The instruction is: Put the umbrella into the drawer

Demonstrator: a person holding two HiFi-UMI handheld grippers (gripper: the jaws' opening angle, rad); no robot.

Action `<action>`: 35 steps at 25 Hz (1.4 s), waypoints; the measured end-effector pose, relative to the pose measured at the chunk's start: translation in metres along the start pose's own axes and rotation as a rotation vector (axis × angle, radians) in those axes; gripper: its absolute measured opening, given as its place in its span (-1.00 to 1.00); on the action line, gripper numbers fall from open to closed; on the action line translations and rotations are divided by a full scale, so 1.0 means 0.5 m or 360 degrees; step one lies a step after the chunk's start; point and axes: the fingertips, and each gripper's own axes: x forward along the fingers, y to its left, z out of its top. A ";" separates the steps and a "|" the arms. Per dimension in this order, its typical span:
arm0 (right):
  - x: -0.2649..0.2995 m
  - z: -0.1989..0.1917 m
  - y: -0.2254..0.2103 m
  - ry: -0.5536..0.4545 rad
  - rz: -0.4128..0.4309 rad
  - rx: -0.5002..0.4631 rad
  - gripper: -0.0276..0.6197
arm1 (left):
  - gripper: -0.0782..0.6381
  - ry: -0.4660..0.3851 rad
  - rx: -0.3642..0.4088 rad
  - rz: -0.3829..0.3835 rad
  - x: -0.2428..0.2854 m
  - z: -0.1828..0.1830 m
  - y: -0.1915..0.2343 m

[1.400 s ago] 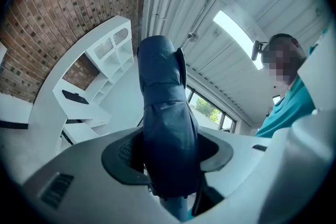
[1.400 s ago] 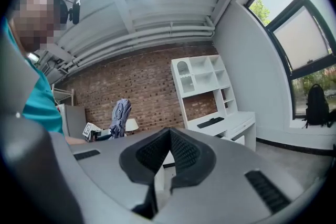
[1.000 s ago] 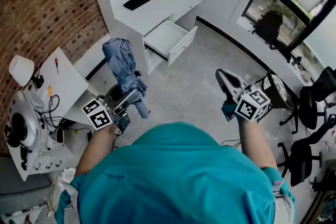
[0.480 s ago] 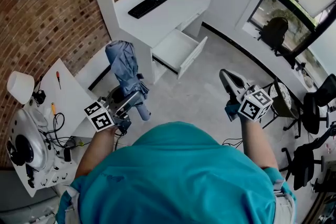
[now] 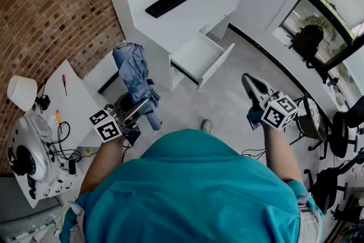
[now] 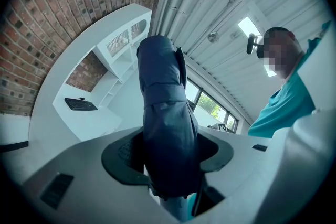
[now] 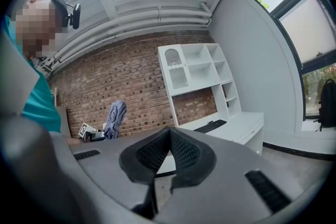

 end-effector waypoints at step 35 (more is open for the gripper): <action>0.438 0.127 -0.669 0.0203 0.0460 0.0006 -0.84 | -0.11 0.0041 -0.0006 0.0357 0.645 0.081 0.357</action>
